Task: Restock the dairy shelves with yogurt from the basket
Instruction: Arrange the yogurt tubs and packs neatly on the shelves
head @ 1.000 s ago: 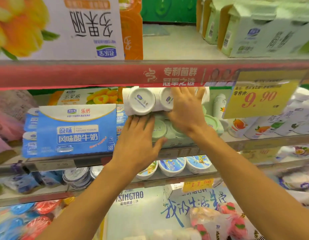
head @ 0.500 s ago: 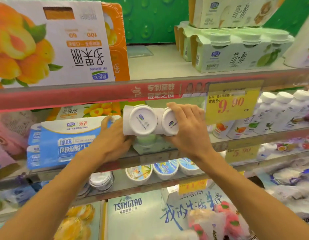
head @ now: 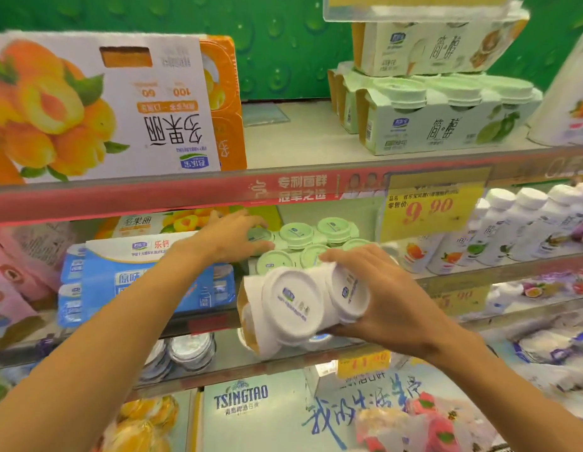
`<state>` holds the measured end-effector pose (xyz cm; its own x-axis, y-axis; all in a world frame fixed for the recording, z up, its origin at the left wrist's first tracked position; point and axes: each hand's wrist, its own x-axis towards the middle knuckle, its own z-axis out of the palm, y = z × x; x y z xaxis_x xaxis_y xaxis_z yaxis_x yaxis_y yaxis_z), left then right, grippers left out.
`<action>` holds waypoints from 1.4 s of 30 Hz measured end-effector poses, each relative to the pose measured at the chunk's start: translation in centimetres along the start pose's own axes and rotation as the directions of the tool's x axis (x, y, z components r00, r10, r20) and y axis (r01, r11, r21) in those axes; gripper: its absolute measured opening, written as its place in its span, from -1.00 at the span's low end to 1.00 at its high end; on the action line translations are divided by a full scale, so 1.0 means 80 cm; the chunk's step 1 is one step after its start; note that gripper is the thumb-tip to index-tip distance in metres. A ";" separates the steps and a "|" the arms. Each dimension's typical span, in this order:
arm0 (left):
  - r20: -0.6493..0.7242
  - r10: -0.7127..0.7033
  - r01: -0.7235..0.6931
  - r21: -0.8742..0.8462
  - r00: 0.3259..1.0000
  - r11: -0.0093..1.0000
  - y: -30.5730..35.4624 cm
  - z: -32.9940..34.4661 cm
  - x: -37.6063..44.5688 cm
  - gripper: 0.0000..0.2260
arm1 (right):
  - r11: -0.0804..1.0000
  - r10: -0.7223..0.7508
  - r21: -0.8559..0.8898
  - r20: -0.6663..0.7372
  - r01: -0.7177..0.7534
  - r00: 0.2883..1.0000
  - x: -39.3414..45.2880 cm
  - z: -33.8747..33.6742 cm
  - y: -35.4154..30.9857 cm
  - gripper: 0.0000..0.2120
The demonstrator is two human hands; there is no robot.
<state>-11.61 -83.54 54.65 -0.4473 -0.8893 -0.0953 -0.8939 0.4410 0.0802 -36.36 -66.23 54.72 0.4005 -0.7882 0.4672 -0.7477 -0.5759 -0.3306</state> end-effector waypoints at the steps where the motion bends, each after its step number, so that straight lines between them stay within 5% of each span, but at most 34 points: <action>1: 0.026 0.012 -0.012 0.005 1.000 1.000 0.000 -0.002 0.003 -0.48 | 1.000 -0.011 -0.001 0.005 0.011 1.000 -0.005 0.002 -0.002 -0.26; 7: 0.196 0.062 -0.031 -0.155 0.979 0.987 -0.017 -0.009 0.020 -0.18 | 0.999 0.048 0.014 -0.002 -0.048 0.999 -0.034 0.005 0.005 -0.23; 12: 0.125 0.085 -0.057 -0.212 0.988 0.976 -0.017 -0.004 0.025 -0.41 | 0.990 0.123 0.067 -0.009 -0.122 0.992 -0.052 0.000 0.020 -0.23; 25: -0.058 0.085 -0.100 -0.351 0.995 0.931 0.009 0.006 0.026 -0.55 | 0.972 0.198 0.132 -0.006 -0.196 0.980 -0.060 0.003 0.019 -0.24; 34: 0.024 0.107 -0.092 -0.339 0.994 0.936 -0.002 0.007 0.032 -0.46 | 0.955 0.270 0.134 -0.015 -0.266 0.963 -0.073 -0.013 0.023 -0.20; 42: -0.012 0.035 -0.037 -0.289 0.999 0.956 0.002 0.005 0.001 -0.44 | 0.948 0.294 0.089 0.111 -0.304 0.949 -0.056 -0.025 0.032 -0.20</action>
<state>-11.82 -83.49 54.27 -0.4778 -0.8748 -0.0809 -0.8301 0.4194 0.3675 -41.13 -63.76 53.42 0.2191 -0.9417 0.2552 -0.7839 -0.3256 -0.5287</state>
